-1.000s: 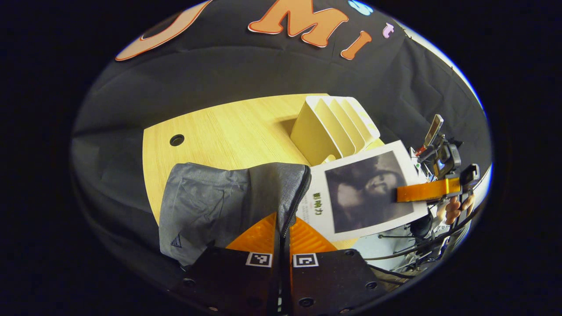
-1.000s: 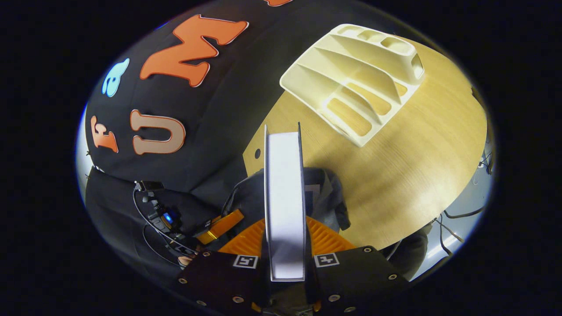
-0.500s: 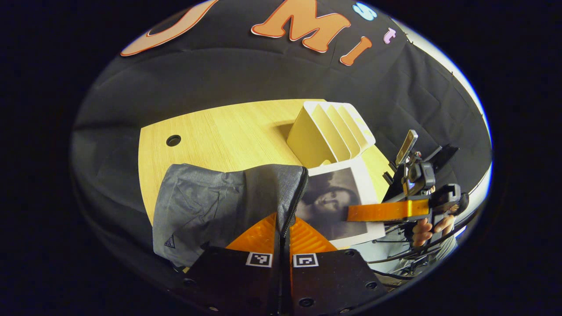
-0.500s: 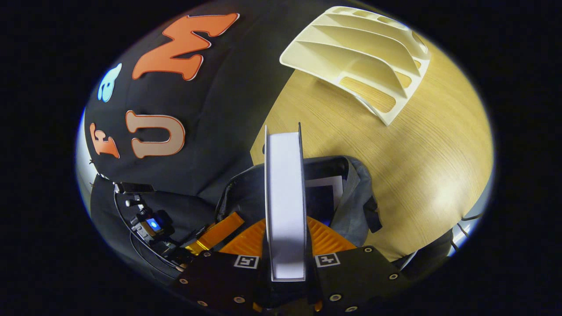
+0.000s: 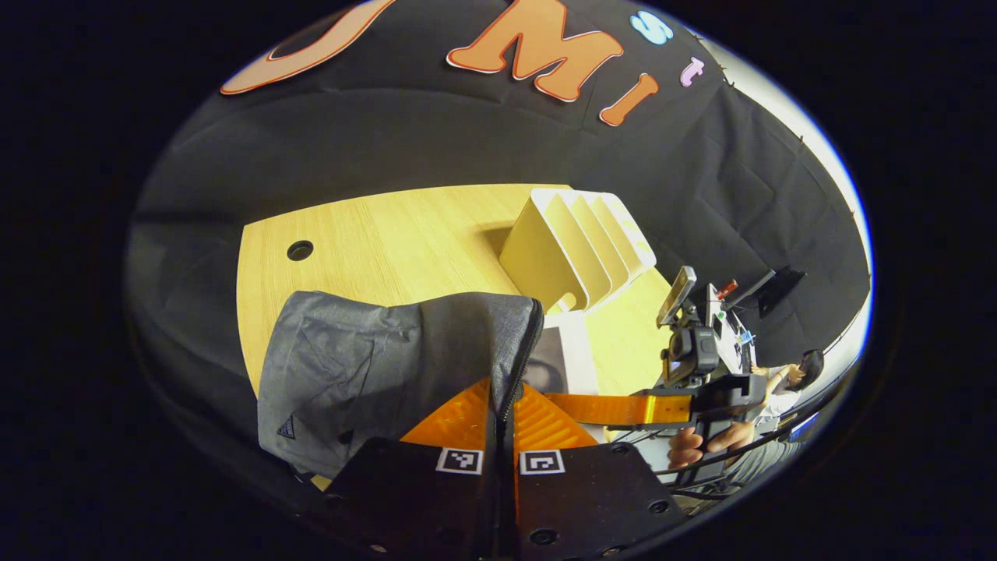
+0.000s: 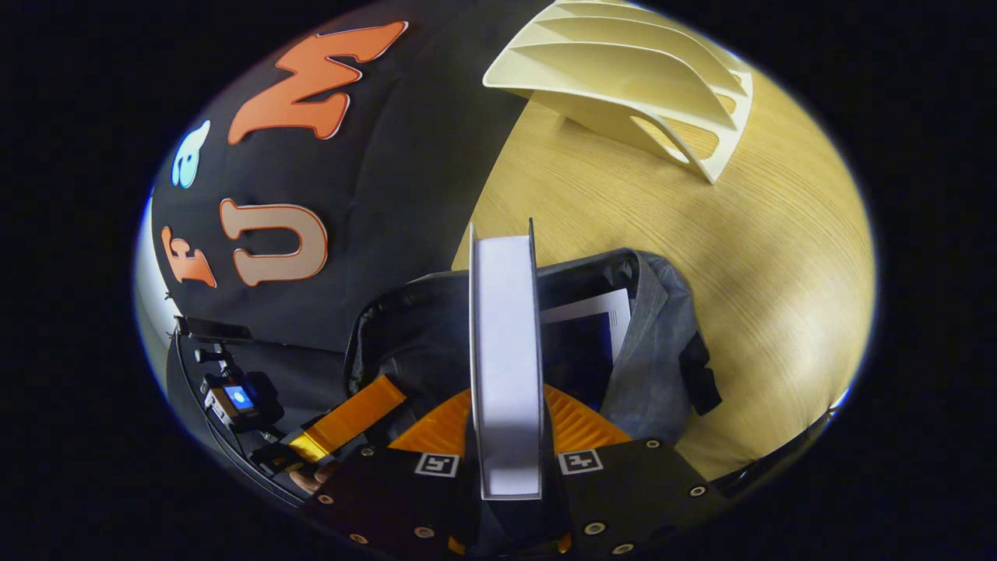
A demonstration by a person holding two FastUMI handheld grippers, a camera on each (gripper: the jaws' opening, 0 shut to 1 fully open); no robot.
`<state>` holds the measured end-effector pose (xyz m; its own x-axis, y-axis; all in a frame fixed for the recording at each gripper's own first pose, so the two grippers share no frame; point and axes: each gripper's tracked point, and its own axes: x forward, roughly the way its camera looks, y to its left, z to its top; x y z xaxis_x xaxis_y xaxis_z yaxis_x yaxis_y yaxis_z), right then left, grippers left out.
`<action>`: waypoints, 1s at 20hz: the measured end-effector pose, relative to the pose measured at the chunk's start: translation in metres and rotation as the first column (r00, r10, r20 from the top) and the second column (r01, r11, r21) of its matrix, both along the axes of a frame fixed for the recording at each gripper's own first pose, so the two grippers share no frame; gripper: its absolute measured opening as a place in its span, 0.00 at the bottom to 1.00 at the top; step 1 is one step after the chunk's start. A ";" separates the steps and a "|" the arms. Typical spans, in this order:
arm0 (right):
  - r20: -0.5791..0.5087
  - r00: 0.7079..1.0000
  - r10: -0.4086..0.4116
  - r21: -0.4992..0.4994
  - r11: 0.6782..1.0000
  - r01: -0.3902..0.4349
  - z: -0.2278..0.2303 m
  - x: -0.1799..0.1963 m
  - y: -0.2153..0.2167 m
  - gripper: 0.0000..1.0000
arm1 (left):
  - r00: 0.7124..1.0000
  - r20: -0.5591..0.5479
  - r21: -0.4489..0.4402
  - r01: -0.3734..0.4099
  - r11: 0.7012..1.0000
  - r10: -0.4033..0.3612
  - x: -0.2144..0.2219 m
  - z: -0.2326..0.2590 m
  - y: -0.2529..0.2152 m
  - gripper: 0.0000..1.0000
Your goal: Open the schoolbag, grab two books from the bookshelf and put them into the schoolbag.
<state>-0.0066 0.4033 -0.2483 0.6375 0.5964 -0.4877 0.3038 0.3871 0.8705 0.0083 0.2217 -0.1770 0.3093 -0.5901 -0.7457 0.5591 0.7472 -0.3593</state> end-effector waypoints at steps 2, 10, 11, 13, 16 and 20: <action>0.006 1.000 -0.010 0.033 0.999 0.010 -0.005 0.003 0.006 0.31 | 1.000 0.002 0.001 0.006 1.000 -0.006 -0.001 0.002 -0.005 0.03; 0.016 0.992 0.128 0.069 0.989 -0.129 -0.019 -0.011 0.035 0.32 | 0.998 0.034 0.073 0.047 0.996 -0.050 -0.012 -0.004 -0.019 0.04; 0.019 0.987 0.162 0.071 0.984 -0.163 -0.020 -0.016 0.040 0.33 | 0.999 0.028 0.068 0.043 0.997 -0.045 -0.012 -0.004 -0.019 0.04; 0.018 0.979 0.203 0.076 0.976 -0.204 -0.022 -0.024 0.041 0.34 | 0.999 0.012 0.064 0.038 0.997 -0.039 -0.015 -0.005 -0.018 0.03; 0.013 0.971 0.238 0.084 0.968 -0.238 -0.023 -0.016 0.050 0.32 | 0.997 0.008 0.078 0.075 0.994 -0.076 -0.028 -0.004 -0.024 0.04; 0.015 0.968 0.249 0.099 0.963 -0.249 -0.027 -0.007 0.067 0.31 | 0.991 0.049 0.119 0.117 0.986 -0.124 -0.035 -0.003 -0.034 0.04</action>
<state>-0.0133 0.4701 -0.2755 0.4638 0.7819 -0.4167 0.2066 0.3619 0.9090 -0.0270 0.1879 -0.1802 0.2847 -0.5366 -0.7944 0.6644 0.7078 -0.2400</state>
